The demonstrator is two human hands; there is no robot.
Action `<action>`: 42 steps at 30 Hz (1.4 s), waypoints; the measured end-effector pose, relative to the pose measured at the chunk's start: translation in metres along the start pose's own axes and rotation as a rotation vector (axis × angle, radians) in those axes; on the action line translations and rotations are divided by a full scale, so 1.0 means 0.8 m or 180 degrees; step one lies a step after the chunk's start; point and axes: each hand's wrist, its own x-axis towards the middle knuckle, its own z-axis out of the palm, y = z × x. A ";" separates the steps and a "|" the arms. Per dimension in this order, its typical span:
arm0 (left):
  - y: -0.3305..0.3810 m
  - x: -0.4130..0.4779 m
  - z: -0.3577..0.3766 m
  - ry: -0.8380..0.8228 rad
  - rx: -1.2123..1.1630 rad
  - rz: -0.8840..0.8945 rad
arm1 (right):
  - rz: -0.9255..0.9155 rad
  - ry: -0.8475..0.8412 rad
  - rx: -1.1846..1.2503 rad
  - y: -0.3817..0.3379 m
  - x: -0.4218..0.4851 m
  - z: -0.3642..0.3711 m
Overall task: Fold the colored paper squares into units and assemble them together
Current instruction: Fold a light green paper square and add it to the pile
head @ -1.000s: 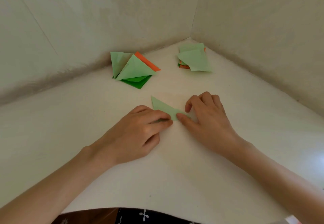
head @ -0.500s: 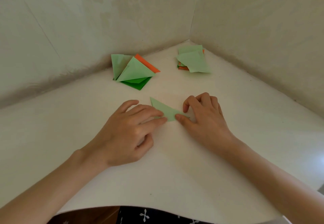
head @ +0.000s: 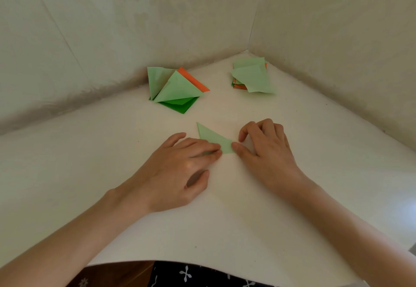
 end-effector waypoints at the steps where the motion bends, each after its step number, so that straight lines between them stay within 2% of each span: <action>1: 0.000 0.000 0.000 0.0021 -0.0048 0.0005 | -0.0018 0.0013 -0.0008 0.000 0.000 0.000; 6: -0.011 -0.006 -0.004 0.0354 -0.0249 0.0009 | -0.0132 0.0122 0.0070 0.004 -0.001 0.001; 16: -0.008 0.001 -0.003 0.0283 0.0060 -0.0078 | -0.0142 0.0249 0.0290 0.008 -0.004 -0.002; 20: -0.008 0.006 -0.002 0.0262 -0.0287 -0.0168 | -0.0337 0.0259 0.0264 0.007 -0.006 -0.004; 25: -0.030 0.011 -0.012 0.0659 -0.1122 -0.0386 | -0.0572 0.0304 0.0533 0.008 -0.006 -0.002; 30: -0.051 0.018 -0.007 0.0055 -0.1536 -0.0477 | -0.0966 0.0215 0.0767 0.012 -0.002 -0.004; 34: -0.048 0.020 0.002 0.0162 -0.1459 -0.0310 | -0.1420 0.0178 0.0927 0.015 -0.001 -0.004; 38: -0.045 0.020 -0.005 0.0282 -0.1586 -0.0244 | -0.1521 0.0238 0.1171 0.016 -0.001 -0.004; 42: -0.037 0.011 -0.022 -0.0372 -0.2234 -0.0450 | -0.1533 0.0392 0.1302 0.015 -0.001 -0.009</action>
